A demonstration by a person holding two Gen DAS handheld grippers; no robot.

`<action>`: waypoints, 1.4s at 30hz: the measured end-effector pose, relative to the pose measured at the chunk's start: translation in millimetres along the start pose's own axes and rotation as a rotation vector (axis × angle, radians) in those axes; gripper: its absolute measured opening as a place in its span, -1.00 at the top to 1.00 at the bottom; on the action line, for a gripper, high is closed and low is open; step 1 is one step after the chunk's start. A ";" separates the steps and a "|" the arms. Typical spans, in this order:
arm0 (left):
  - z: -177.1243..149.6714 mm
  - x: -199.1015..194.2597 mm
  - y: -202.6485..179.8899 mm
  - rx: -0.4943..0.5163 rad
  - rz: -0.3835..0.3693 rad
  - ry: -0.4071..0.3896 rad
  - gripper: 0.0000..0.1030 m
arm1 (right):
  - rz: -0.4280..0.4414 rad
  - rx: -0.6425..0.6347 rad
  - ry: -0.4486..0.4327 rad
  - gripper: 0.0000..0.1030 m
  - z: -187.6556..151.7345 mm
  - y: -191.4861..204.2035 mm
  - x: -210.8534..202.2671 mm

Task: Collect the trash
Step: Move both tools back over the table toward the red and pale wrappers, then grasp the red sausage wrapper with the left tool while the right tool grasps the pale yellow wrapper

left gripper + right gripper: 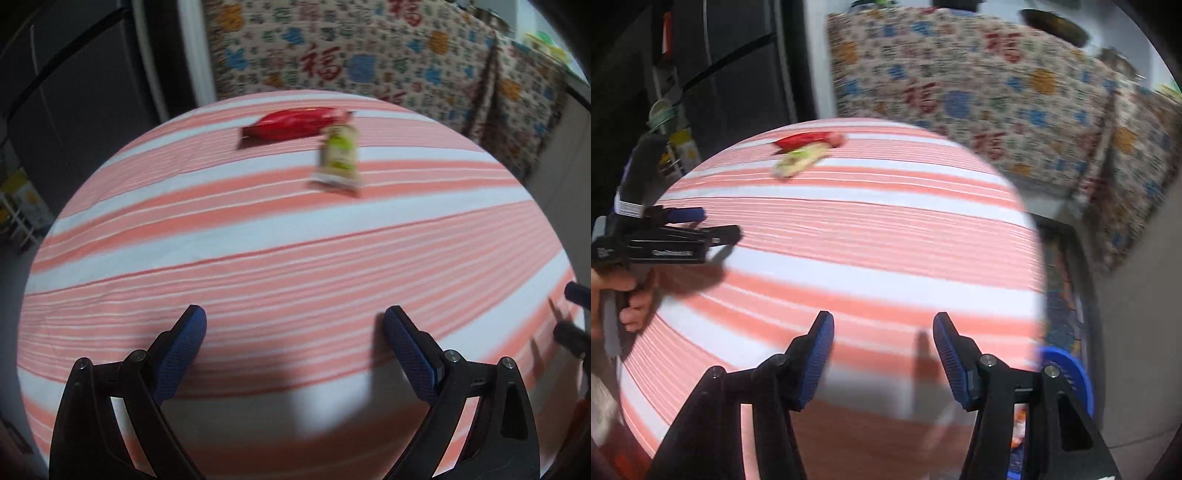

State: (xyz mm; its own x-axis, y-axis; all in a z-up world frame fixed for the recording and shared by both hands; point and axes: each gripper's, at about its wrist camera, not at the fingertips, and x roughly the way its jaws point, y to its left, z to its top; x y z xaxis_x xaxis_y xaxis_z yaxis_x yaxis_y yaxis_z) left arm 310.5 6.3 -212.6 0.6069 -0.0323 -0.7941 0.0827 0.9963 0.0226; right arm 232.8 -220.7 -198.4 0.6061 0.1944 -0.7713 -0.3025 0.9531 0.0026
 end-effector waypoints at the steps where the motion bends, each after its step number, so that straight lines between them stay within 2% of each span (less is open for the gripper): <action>1: 3.0 2.8 8.7 -0.019 0.006 0.001 -0.92 | 0.004 -0.004 0.011 -0.11 5.6 11.1 7.9; 3: 8.7 9.1 24.3 -0.045 0.037 0.005 -1.00 | 0.006 -0.021 0.036 -0.11 19.1 37.7 30.0; 5: 16.7 16.3 37.9 -0.070 0.044 0.006 -0.99 | -0.005 -0.032 0.058 -0.16 29.8 55.5 51.6; 8: 26.9 24.9 55.3 -0.095 0.064 0.005 -0.99 | -0.044 -0.026 0.014 -0.23 43.7 69.1 67.2; 13: 31.1 28.0 58.6 -0.095 0.069 0.005 -0.99 | -0.059 0.036 0.009 -0.42 61.7 68.4 84.3; 25: 30.6 27.1 59.1 -0.086 0.057 0.003 -0.99 | -0.078 0.065 0.012 -0.43 69.5 69.7 88.5; 27: 30.8 26.8 65.5 -0.068 0.049 0.004 -0.99 | -0.064 0.064 0.030 -0.43 82.3 76.4 96.2; 28: 30.7 26.6 71.0 -0.075 0.052 0.005 -0.99 | -0.027 0.086 0.043 -0.43 94.0 80.1 102.0; 31: 34.5 29.0 92.6 -0.118 0.067 0.004 -0.99 | 0.052 0.144 0.010 -0.43 126.2 91.5 108.4; 33: 39.4 32.7 102.4 -0.121 0.069 0.001 -0.99 | 0.059 0.159 -0.013 -0.43 146.6 100.5 116.3; 35: 45.4 36.6 106.8 -0.111 0.054 -0.004 -0.99 | 0.042 0.163 0.017 -0.40 163.2 111.0 137.0; 37: 55.5 43.6 105.5 -0.060 0.017 -0.006 -0.99 | -0.012 0.169 0.032 -0.39 168.3 114.9 155.0; 38: 61.7 48.0 101.9 -0.023 -0.004 -0.006 -0.99 | -0.038 0.176 0.036 -0.38 167.2 112.8 161.0; 40: 72.0 56.5 90.0 0.049 -0.033 -0.003 -0.99 | -0.079 0.162 0.001 0.43 162.6 106.7 158.0; 41: 77.7 60.2 83.9 0.084 -0.057 -0.004 -0.99 | -0.104 0.151 -0.008 0.56 159.1 101.1 154.1; 42: 84.0 64.5 77.2 0.124 -0.084 -0.003 -0.99 | -0.096 0.158 -0.012 0.58 155.1 92.0 149.5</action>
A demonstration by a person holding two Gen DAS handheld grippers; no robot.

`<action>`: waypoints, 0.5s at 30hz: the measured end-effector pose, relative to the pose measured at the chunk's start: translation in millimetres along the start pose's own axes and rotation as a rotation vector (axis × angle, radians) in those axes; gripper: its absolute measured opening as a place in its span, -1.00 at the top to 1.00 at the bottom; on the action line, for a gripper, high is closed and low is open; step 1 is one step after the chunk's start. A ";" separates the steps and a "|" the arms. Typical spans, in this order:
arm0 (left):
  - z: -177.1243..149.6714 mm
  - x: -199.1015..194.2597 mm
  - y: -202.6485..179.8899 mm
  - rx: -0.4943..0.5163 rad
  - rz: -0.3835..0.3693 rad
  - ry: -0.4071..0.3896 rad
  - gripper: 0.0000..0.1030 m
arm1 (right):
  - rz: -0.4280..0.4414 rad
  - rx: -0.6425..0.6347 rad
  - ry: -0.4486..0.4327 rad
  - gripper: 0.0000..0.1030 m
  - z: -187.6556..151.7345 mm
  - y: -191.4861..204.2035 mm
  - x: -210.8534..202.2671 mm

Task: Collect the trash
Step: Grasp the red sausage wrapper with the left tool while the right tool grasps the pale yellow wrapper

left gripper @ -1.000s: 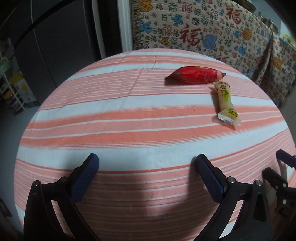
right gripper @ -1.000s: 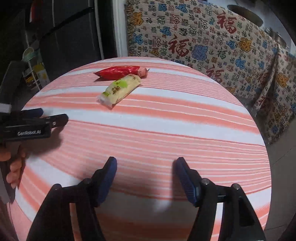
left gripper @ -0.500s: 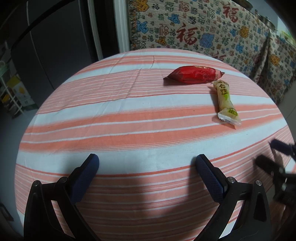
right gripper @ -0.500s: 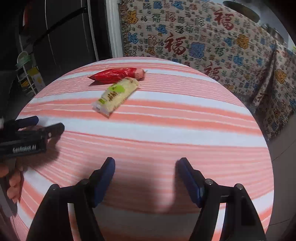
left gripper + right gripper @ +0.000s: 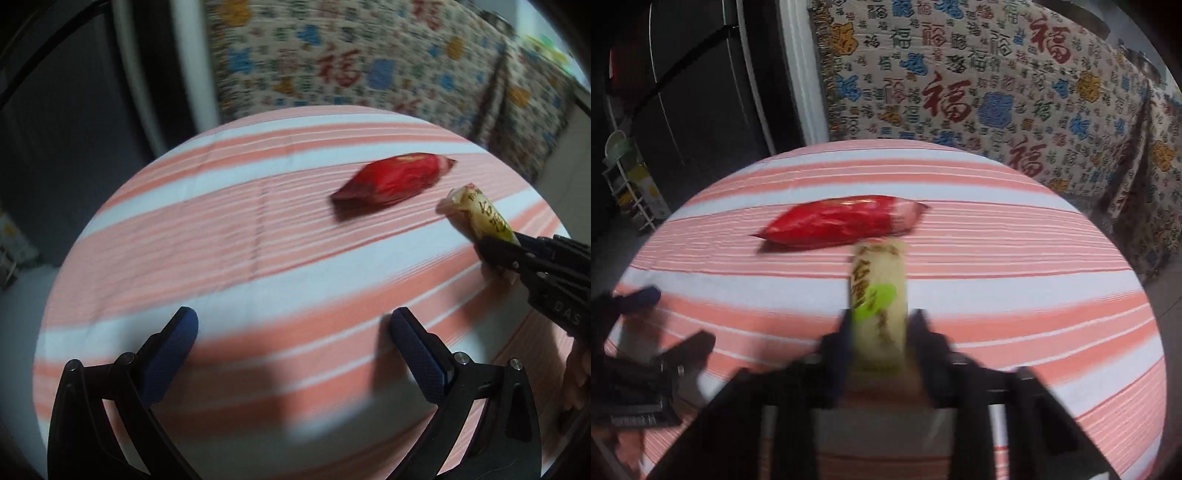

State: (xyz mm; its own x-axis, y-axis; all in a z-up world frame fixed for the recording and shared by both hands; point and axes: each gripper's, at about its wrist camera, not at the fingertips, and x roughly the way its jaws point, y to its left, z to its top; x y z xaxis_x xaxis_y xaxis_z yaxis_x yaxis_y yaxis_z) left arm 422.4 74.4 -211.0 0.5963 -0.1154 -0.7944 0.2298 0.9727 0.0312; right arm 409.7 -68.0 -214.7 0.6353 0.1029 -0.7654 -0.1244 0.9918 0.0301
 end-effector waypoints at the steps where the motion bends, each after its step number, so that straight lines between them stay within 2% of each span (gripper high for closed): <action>1: 7.4 4.8 -5.8 0.037 -0.022 -0.002 -0.99 | 0.012 0.008 0.003 0.60 -2.2 -8.8 -4.1; 9: 68.1 45.9 -31.0 0.226 -0.131 -0.011 -0.99 | -0.058 -0.019 0.003 0.61 -40.6 -69.6 -43.4; 15: 87.6 56.9 -57.8 0.369 -0.165 -0.041 -0.99 | -0.064 -0.024 0.003 0.61 -58.7 -91.0 -59.0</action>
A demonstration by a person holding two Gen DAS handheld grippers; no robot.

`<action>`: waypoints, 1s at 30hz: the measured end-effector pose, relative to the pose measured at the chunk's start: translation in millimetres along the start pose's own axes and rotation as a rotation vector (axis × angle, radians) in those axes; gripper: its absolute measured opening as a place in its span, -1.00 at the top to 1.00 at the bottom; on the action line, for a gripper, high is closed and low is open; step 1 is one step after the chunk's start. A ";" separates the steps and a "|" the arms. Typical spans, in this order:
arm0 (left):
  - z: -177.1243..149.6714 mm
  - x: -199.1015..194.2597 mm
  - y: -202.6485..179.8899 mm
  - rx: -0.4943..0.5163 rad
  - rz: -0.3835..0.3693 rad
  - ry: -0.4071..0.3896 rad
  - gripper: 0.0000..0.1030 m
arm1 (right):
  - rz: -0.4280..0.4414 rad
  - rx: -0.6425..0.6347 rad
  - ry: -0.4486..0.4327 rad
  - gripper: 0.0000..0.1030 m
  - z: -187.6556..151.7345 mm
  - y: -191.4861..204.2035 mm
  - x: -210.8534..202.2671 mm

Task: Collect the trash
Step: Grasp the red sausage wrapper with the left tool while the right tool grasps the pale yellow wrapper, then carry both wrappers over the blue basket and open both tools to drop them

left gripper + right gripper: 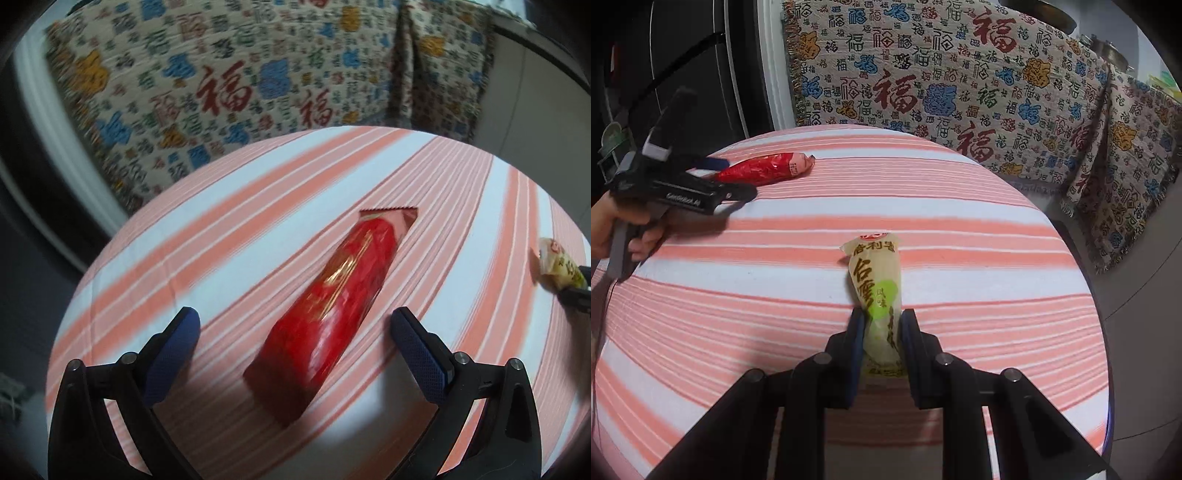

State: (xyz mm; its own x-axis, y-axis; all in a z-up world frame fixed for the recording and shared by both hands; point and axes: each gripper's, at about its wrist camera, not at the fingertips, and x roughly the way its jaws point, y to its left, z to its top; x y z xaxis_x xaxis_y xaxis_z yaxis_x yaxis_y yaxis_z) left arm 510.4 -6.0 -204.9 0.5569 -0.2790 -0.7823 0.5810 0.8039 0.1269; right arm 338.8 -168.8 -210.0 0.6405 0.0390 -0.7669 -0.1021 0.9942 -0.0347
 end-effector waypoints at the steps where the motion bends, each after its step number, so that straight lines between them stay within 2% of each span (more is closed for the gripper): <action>1: 1.2 0.9 -2.5 0.008 -0.009 0.000 -0.99 | 0.006 0.002 0.000 0.61 -0.7 -2.3 -0.4; 2: 1.4 0.2 -5.9 0.013 -0.020 -0.001 -0.93 | 0.012 0.003 0.000 0.61 -0.4 -4.5 0.1; 4: 2.2 -1.6 -8.0 0.001 -0.089 -0.010 -0.47 | 0.022 0.005 -0.001 0.61 -0.8 -7.0 -0.3; 5: 2.8 -3.5 -9.3 -0.021 -0.114 -0.017 -0.05 | 0.024 0.002 0.000 0.62 -0.9 -7.3 -0.5; 6: 3.0 -5.0 -12.0 -0.025 -0.106 -0.023 0.37 | 0.029 0.002 -0.001 0.63 -1.5 -8.0 -0.7; 7: 2.7 -6.9 -15.2 -0.033 -0.110 -0.023 0.59 | 0.042 0.009 -0.001 0.63 -3.8 -9.7 -2.7; 8: 2.1 -8.8 -17.6 -0.051 -0.099 -0.021 0.66 | 0.055 0.019 -0.002 0.64 -5.7 -12.0 -4.1; 11: -5.1 -18.6 -29.7 -0.098 -0.085 -0.022 0.73 | 0.086 0.064 0.004 0.65 -12.0 -26.4 -10.0; 14: -11.7 -35.9 -53.5 -0.103 -0.071 -0.031 0.74 | 0.102 0.109 0.005 0.66 -21.1 -47.4 -21.3; 18: -10.5 -64.4 -95.3 -0.127 -0.121 -0.062 0.76 | 0.101 0.151 -0.001 0.66 -34.3 -74.3 -40.6; 24: 13.1 -107.7 -190.0 -0.102 -0.264 -0.109 0.77 | 0.064 0.230 -0.019 0.66 -56.5 -131.0 -80.5; 30: 43.7 -125.6 -291.1 -0.061 -0.416 -0.119 0.77 | -0.052 0.321 -0.047 0.66 -86.6 -213.3 -128.5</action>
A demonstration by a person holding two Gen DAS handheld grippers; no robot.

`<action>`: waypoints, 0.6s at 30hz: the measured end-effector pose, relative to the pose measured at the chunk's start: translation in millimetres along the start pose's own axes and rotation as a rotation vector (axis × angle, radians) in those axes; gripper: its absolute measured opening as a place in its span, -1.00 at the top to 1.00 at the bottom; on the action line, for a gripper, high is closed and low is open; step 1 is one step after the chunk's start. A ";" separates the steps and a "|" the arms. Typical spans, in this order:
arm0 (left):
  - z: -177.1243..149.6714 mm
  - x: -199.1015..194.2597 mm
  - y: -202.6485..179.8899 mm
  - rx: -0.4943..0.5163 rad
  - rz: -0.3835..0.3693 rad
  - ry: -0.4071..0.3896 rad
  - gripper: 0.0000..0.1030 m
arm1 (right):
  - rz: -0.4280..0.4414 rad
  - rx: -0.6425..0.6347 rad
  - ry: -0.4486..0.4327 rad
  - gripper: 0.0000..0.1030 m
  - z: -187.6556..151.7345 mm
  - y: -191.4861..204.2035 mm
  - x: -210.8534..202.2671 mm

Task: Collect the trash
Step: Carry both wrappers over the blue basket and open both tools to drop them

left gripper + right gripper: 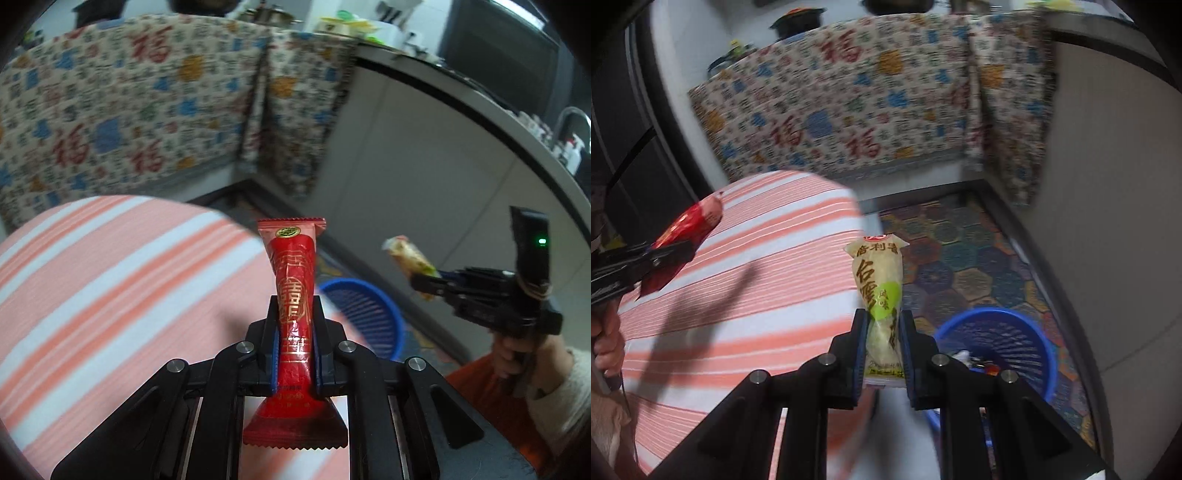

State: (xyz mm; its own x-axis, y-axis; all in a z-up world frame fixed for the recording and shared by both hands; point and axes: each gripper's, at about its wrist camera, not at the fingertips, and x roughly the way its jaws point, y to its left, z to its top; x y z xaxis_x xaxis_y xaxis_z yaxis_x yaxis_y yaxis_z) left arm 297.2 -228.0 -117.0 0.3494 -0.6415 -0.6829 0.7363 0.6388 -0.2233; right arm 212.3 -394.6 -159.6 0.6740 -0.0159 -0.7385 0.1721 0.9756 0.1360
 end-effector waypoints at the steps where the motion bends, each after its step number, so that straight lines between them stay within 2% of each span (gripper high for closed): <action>1: 2.7 7.9 -16.3 0.008 -0.019 0.005 0.77 | -0.019 0.019 -0.002 0.66 -1.8 -15.6 -4.3; 3: 5.6 23.5 -42.4 0.026 -0.040 0.017 0.77 | -0.045 0.059 0.008 0.66 -6.4 -47.1 -9.9; 9: 3.7 81.5 -98.0 0.005 -0.069 0.076 0.77 | -0.086 0.104 0.038 0.66 -21.2 -97.9 -5.0; 12: -0.3 109.1 -113.6 -0.016 -0.065 0.104 0.77 | -0.097 0.113 0.064 0.66 -27.3 -119.5 8.7; 18: -6.1 153.8 -120.3 -0.034 -0.028 0.149 0.77 | -0.098 0.153 0.118 0.66 -41.2 -152.1 46.2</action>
State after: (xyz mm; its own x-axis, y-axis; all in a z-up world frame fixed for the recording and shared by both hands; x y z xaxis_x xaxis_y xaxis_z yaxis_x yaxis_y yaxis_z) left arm 258.8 -400.9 -199.4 0.2370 -0.5910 -0.7711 0.7235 0.6371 -0.2659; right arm 187.7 -534.7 -241.6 0.5611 -0.0746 -0.8244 0.3460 0.9259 0.1517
